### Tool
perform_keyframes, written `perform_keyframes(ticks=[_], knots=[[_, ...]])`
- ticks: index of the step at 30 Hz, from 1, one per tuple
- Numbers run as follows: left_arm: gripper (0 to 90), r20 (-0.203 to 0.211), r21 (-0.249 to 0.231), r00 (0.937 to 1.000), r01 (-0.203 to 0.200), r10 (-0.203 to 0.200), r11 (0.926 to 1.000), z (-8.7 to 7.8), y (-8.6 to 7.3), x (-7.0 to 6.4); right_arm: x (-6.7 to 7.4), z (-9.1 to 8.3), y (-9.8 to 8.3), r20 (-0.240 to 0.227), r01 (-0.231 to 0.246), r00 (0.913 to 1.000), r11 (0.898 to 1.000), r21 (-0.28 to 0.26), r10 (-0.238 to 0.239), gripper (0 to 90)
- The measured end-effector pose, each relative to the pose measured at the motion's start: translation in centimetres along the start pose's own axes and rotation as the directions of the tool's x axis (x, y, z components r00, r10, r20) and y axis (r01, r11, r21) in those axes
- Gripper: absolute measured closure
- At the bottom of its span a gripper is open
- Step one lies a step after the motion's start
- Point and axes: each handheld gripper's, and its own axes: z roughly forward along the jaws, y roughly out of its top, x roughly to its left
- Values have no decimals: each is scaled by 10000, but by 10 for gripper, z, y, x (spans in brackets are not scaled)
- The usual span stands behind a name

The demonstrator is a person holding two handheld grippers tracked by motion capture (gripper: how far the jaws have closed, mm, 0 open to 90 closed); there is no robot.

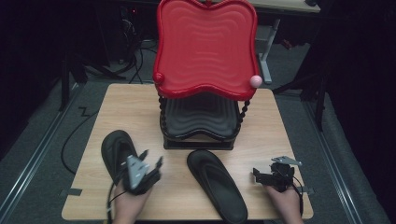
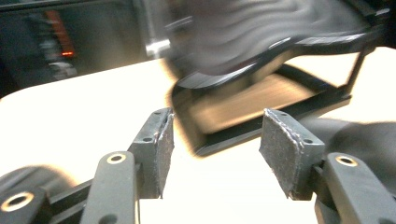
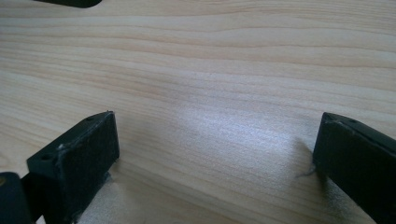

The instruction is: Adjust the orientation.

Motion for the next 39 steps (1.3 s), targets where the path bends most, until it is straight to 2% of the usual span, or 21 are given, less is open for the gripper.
perform_keyframes(ticks=[1, 2, 3, 5, 9, 10, 12, 14, 15, 19, 21, 23, 24, 26, 29, 30, 31, 32, 34, 36, 39], knots=[[440, 183, 442, 9994, 277, -286, 9986, -3, -9, 14, 0, 0, 0, -55, 68, 10000, 10000, 22, -68, 3], [420, 73, 656, 9997, 226, -231, 9976, -2, -10, 18, 0, 0, 0, -55, 53, 10000, 10000, 9, -53, 3], [418, 47, 616, 9995, 293, -297, 9977, -2, -10, 20, 0, 0, 1, -54, 1, 10000, 10000, 15, -1, 3], [425, 287, 536, 9965, 775, -791, 9956, 1, -12, 26, 0, 1, 1, -32, 80, 10000, 10000, 5, -80, 3], [406, 392, 727, 9970, 640, -670, 9953, 7, -13, 26, -1, 1, 1, -41, 148, 9999, 9999, -1, -148, 3], [404, 371, 816, 9983, 414, -445, 9958, 10, -14, 25, -1, 1, 1, -71, 100, 9999, 9999, -9, -100, 5], [403, 412, 860, 9980, 446, -482, 9953, 10, -15, 25, -1, 0, 1, -83, 10, 10000, 10000, -14, -10, 15], [399, 407, 910, 9974, 559, -598, 9943, 10, -15, 27, -2, -6, 3, -308, -207, 9993, 9993, -311, 197, 18], [398, 243, 850, 9978, 588, -610, 9946, 6, -15, 31, -2, -11, 5, -380, -144, 9992, 9982, -585, 121, 21], [384, 123, 916, 9969, 764, -779, 9929, 2, -14, 42, 0, -21, 8, -505, 128, 9985, 9928, -1194, -189, 28], [393, -97, 967, 9946, 1036, -1031, 9899, -3, -15, 55, 1, -23, 9, -513, 363, 9977, 9908, -1307, -433, 27], [426, -647, 995, 9936, 985, -923, 9901, -9, -17, 66, 2, -25, 9, -614, 345, 9972, 9897, -1393, -434, 36], [429, -647, 995, 9936, 985, -923, 9901, -9, -17, 66, 2, -26, 9, -616, 344, 9971, 9887, -1458, -438, 49], [437, -1289, 1041, 9870, 1100, -963, 9885, -13, -22, 79, 2, -28, 8, -562, 268, 9978, 9872, -1570, -360, 66], [450, -1316, 1271, 9823, 1500, -1332, 9805, -11, -28, 89, 2, -30, 8, -531, 159, 9983, 9857, -1676, -251, 96], [450, -1316, 1271, 9823, 1500, -1332, 9805, -11, -28, 89, 2, -30, 8, -531, 159, 9983, 9857, -1676, -251, 96], [450, -1317, 1611, 9820, 1559, -1354, 9745, -5, -33, 90, 2, -31, 7, -475, 164, 9986, 9841, -1768, -252, 118], [450, -1317, 1611, 9820, 1559, -1354, 9745, -5, -33, 90, 2, -31, 7, -475, 164, 9986, 9841, -1768, -252, 118], [455, -1605, 2220, 9796, 1555, -1212, 9626, 6, -42, 89, 2, -33, 6, -438, 185, 9987, 9832, -1814, -269, 149], [457, -1587, 2566, 9789, 1665, -1284, 9521, 11, -45, 90, 3, -34, 5, -436, 221, 9986, 9825, -1847, -307, 172], [480, -1479, 2679, 9784, 1802, -1444, 9464, 12, -46, 93, 4, -36, 3, -506, 184, 9983, 9823, -1864, -283, 233]])
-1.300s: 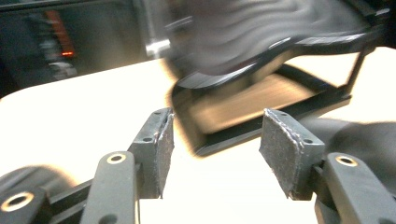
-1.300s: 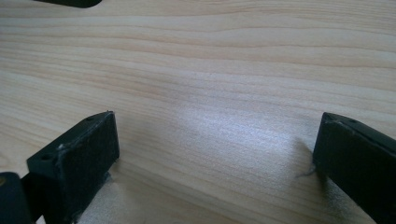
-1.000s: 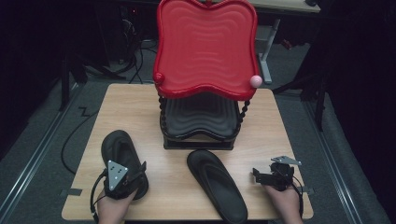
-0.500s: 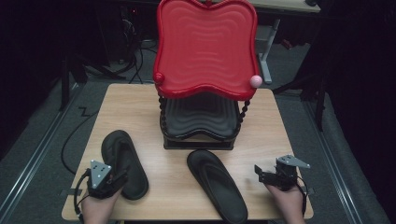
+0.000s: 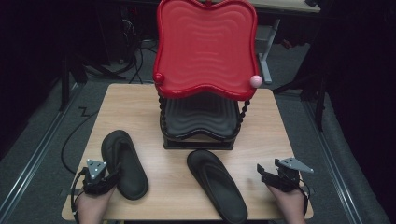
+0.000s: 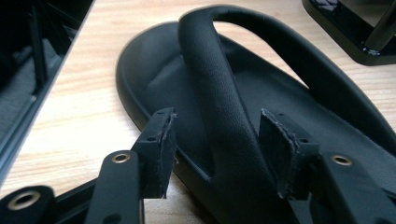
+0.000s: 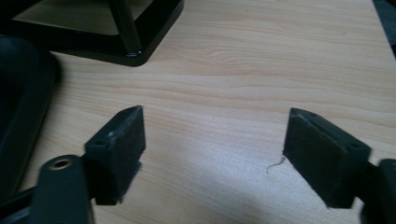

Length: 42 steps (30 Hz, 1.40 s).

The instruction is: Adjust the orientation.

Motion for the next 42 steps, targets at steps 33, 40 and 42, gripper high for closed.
perform_keyframes(ticks=[33, 40, 42], knots=[[756, 190, -386, 9963, -836, 844, 9958, -14, -5, -16, 5, 8, 0, -262, 69, 9996, 9999, -74, -71, 299], [775, -11, -1366, 9980, -620, 624, 9887, -21, 3, -17, 0, 4, -5, -170, -203, 9997, 9998, -25, 203, 306], [776, -111, -1998, 9978, -665, 656, 9776, -27, 7, -19, 0, 4, -6, -160, -181, 9997, 9998, -22, 181, 308]])
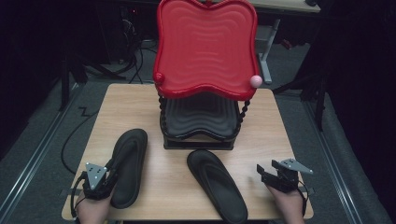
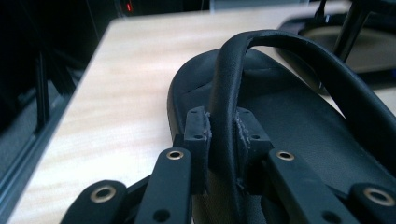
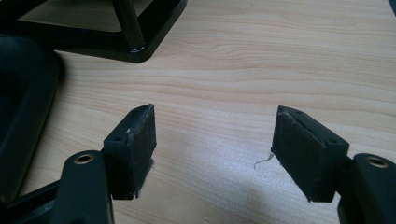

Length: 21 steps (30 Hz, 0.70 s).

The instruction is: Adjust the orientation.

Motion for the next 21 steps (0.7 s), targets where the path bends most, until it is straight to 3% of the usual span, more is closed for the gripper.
perform_keyframes(ticks=[2, 4, 5, 6, 7, 10, 11, 12, 13, 14, 15, 17, 18, 19, 20, 21], knots=[[776, -25, -221, 10000, -14, 13, 9998, -2, 2, 0, 0, 0, 0, 13, -20, 10000, 10000, 2, 20, 308], [775, -92, -982, 10000, -4, -5, 9952, -9, 7, -1, -1, -2, -1, 34, -53, 10000, 10000, -18, 53, 311], [775, -92, -982, 10000, -4, -5, 9952, -9, 7, -1, -1, -2, -1, 40, -88, 10000, 10000, -22, 88, 312], [775, -85, -1333, 10000, 22, -34, 9911, -12, 9, -2, -1, -2, -2, 54, -91, 9999, 10000, -39, 91, 314], [775, -104, -2009, 9999, 15, -37, 9796, -18, 14, -3, -1, -3, -2, 69, -50, 10000, 10000, -65, 50, 315], [776, -192, -2877, 9998, 48, -108, 9577, -28, 22, -7, -1, -4, -3, 101, -88, 9999, 9999, -55, 89, 315], [776, -192, -2877, 9998, 48, -108, 9577, -28, 22, -7, -1, -4, -3, 101, -88, 9999, 9999, -55, 89, 315], [777, -276, -3387, 9995, 39, -140, 9409, -34, 27, -9, -2, -5, -4, 125, -45, 9999, 10000, -74, 46, 317], [777, -290, -3707, 9994, 72, -193, 9287, -38, 30, -10, -2, -6, -4, 140, -88, 9999, 9999, -75, 89, 317], [776, -253, -3895, 9993, 139, -258, 9209, -40, 31, -11, -2, -7, -5, 171, -81, 9998, 9999, -73, 82, 317], [776, -253, -3895, 9993, 139, -258, 9209, -40, 31, -11, -2, -8, -5, 177, -67, 9998, 9999, -94, 69, 318], [776, -163, -4516, 9986, 384, -513, 8914, -49, 37, -12, -3, -9, -6, 212, -128, 9997, 9999, -99, 130, 319], [776, -142, -4653, 9984, 417, -546, 8842, -51, 38, -12, -4, -10, -6, 214, -106, 9997, 9999, -117, 109, 319], [776, -142, -4653, 9984, 417, -546, 8842, -51, 38, -12, -4, -10, -6, 214, -106, 9997, 9999, -117, 109, 319], [776, -86, -4880, 9984, 445, -558, 8717, -56, 42, -13, -5, -11, -7, 250, -127, 9996, 9998, -147, 130, 320], [776, -41, -4967, 9985, 454, -546, 8667, -58, 44, -14, -5, -12, -7, 255, -151, 9996, 9998, -144, 154, 320]])
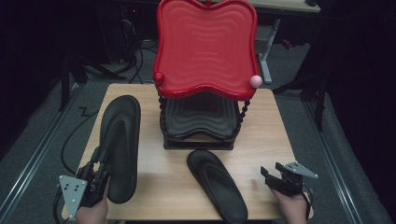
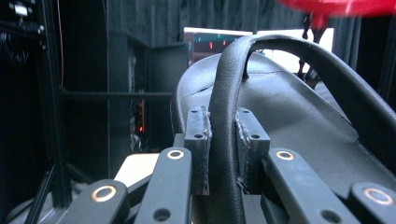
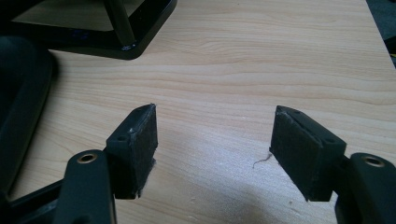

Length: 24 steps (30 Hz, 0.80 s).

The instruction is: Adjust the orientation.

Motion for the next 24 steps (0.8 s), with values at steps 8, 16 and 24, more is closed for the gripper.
perform_keyframes(ticks=[8, 16, 24], knots=[[779, 852, -977, 9960, -176, 260, 9951, -12, 18, -22, -2, -2, -1, 38, -1, 10000, 10000, -24, 1, 325], [780, 2075, -822, 9773, -272, 438, 9962, -16, 17, -64, 5, -9, 2, -36, 54, 10000, 9994, -333, -55, 329], [780, 3182, 201, 9467, -601, 506, 9980, 3, -12, -117, 34, -24, 6, -226, 830, 9961, 9915, -1006, -857, 346]])
